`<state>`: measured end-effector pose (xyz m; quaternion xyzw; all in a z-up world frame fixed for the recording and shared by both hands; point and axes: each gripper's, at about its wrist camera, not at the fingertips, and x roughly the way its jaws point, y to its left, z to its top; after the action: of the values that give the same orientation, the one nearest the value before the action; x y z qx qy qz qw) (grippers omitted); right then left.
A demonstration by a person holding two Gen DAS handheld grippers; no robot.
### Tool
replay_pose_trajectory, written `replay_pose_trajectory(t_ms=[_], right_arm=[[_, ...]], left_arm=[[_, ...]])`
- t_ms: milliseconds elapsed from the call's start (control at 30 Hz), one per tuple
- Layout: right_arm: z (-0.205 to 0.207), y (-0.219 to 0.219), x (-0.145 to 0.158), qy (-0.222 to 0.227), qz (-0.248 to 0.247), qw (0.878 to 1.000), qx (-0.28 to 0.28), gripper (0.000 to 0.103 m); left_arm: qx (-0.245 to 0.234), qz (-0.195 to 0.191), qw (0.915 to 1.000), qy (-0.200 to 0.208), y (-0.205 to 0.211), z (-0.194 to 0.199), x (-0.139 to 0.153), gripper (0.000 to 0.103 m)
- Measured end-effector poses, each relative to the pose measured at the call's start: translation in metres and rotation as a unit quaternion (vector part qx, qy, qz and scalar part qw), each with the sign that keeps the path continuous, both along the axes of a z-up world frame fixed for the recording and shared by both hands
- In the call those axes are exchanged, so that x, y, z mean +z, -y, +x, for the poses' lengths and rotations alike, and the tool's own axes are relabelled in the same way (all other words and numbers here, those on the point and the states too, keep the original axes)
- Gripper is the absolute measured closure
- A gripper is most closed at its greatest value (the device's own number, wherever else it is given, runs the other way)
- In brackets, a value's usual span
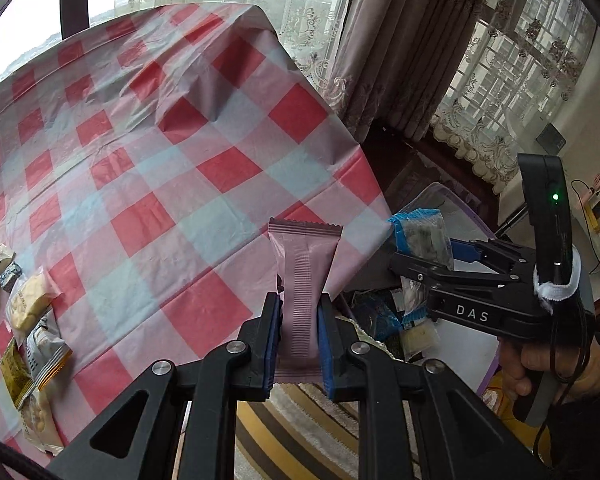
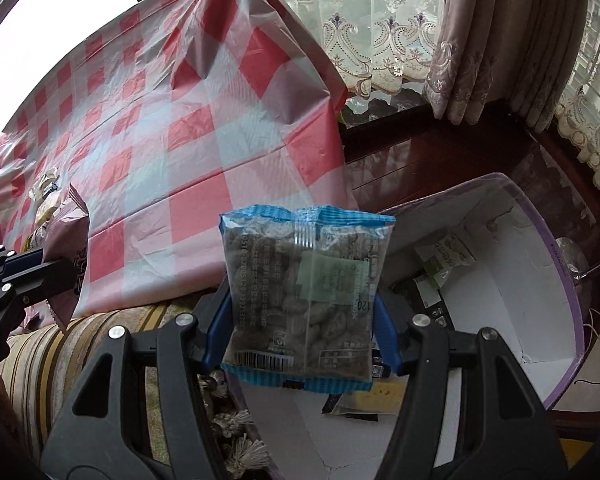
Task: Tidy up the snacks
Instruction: 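Carry the pink bar and the peanut bag to the white box with both tools, then open both tools to drop the pink bar and peanut bag into the box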
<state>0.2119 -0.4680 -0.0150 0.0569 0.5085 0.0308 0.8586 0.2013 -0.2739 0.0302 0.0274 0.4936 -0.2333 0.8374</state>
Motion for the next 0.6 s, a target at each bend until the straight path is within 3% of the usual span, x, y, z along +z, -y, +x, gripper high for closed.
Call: replay_pose_trajectory(t_ms=[267,600], right_arm=[[-0.001,0.042,-0.008,-0.002,-0.004,0.999,-0.041,0.039],[0.001,0.057,-0.008,0.004,0.000,0.998,-0.058,0.038]], left_arm=[[-0.052,-0.025,0.9970,-0.051,0.054,0.001,-0.015,0.084],[-0.092,-0.048,0.9907,-0.088,0.087,-0.007,-0.022,0.083]])
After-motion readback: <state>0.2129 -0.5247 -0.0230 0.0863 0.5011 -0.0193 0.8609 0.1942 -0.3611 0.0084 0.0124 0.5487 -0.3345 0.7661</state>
